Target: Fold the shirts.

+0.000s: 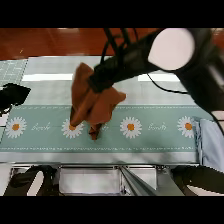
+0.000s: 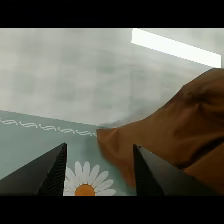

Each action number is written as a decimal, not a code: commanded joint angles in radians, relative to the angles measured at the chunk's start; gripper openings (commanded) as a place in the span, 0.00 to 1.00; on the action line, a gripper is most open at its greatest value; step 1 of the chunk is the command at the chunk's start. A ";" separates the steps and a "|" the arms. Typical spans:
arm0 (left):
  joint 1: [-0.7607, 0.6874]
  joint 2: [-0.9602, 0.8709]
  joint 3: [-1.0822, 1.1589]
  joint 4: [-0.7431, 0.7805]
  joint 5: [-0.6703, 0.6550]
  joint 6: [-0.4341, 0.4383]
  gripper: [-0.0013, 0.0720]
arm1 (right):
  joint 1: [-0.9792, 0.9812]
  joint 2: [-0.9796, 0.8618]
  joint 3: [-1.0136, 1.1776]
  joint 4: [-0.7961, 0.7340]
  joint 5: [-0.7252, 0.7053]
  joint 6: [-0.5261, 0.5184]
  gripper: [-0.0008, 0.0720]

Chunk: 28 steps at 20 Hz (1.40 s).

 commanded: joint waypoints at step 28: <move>-0.173 -0.262 -0.612 -0.552 0.150 0.209 0.71 | -1.049 0.388 -1.130 0.610 -0.156 -0.315 0.57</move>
